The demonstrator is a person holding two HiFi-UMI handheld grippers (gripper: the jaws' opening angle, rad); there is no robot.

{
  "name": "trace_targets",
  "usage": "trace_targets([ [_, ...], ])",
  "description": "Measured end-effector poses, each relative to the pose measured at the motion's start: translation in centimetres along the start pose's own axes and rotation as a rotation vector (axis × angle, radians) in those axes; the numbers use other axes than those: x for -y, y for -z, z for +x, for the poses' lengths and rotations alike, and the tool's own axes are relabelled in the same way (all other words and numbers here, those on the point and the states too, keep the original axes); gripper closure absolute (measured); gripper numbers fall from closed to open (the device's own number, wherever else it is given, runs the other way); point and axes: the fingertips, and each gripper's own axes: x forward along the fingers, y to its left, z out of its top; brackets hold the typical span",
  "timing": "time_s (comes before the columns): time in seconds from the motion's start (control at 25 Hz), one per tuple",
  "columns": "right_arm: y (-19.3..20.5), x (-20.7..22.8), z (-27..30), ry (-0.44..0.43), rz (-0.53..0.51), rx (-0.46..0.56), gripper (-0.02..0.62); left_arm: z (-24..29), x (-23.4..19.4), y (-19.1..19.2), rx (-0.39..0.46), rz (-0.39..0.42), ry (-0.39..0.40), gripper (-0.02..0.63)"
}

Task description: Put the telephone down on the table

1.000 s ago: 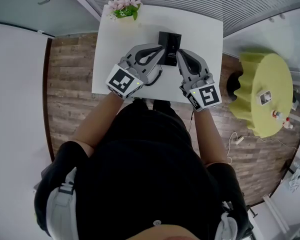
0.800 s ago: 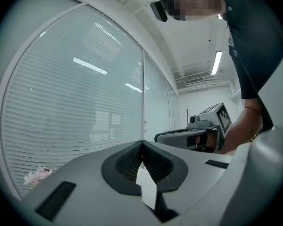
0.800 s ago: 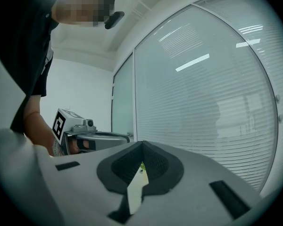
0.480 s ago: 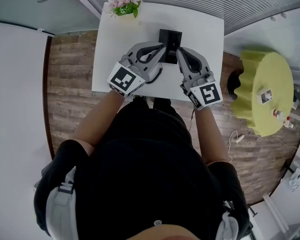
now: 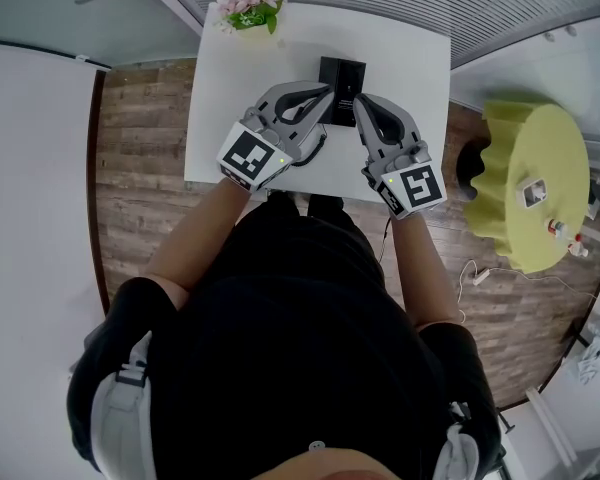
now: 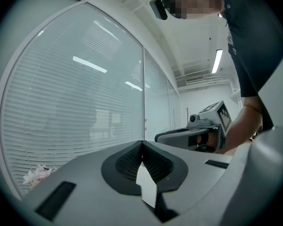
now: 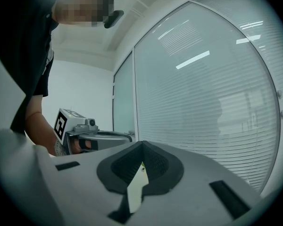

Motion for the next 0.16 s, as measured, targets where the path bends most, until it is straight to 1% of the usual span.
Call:
trace_targets([
  [0.16,0.11,0.27,-0.15,0.003,-0.001,-0.008,0.572,0.19,0.06,-0.09,-0.002,0.004,0.003,0.597],
])
